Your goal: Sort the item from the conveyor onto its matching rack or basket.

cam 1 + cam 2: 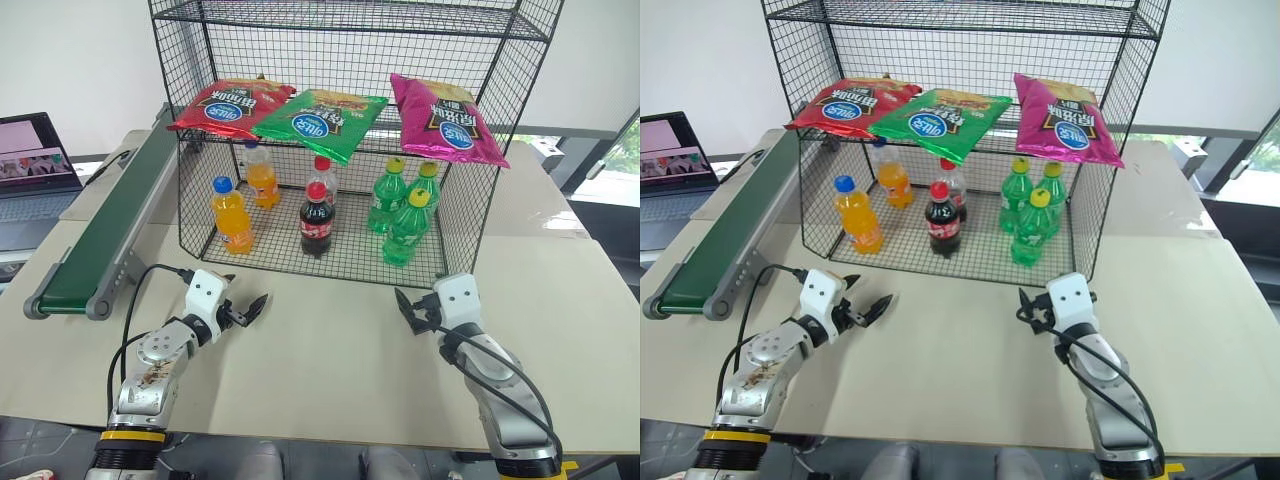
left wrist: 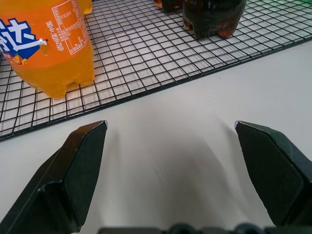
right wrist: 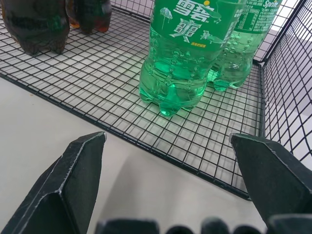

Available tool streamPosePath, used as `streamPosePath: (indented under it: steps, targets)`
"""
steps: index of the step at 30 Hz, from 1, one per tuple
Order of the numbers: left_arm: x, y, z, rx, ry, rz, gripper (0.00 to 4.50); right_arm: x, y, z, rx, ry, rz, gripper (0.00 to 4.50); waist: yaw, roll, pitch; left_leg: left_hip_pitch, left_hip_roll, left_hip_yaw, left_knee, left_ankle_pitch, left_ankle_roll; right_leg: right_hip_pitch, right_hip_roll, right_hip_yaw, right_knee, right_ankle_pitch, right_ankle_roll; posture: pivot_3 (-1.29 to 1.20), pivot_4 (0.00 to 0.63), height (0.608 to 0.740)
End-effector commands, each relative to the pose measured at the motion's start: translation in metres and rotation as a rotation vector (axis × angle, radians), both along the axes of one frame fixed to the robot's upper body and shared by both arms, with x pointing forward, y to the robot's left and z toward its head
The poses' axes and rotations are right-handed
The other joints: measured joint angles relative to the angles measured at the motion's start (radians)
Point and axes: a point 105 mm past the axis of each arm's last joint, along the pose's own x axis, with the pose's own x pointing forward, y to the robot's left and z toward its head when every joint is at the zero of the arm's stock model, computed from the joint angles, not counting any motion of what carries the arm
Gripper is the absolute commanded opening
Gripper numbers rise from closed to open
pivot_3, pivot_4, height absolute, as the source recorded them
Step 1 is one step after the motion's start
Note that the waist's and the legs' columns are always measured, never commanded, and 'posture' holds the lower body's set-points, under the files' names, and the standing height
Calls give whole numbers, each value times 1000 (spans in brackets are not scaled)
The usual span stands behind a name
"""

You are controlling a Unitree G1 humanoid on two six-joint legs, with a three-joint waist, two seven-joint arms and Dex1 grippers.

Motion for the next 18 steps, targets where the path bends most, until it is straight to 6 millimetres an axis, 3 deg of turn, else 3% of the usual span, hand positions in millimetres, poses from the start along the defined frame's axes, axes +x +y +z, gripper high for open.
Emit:
streamPosePath:
  steps: [1,18]
  targets:
    - [3,0,15,-17,-45,-6,4481,0,2,18,-7,-77,15,4500,0,0,0,0,0,0,0,0,0,0,0,0,0,0,0,0,150,740]
    - [4,2,18,-24,-60,1,4481,2,1,19,-11,-82,6,4500,0,0,0,0,0,0,0,0,0,0,0,0,0,0,0,0,150,740]
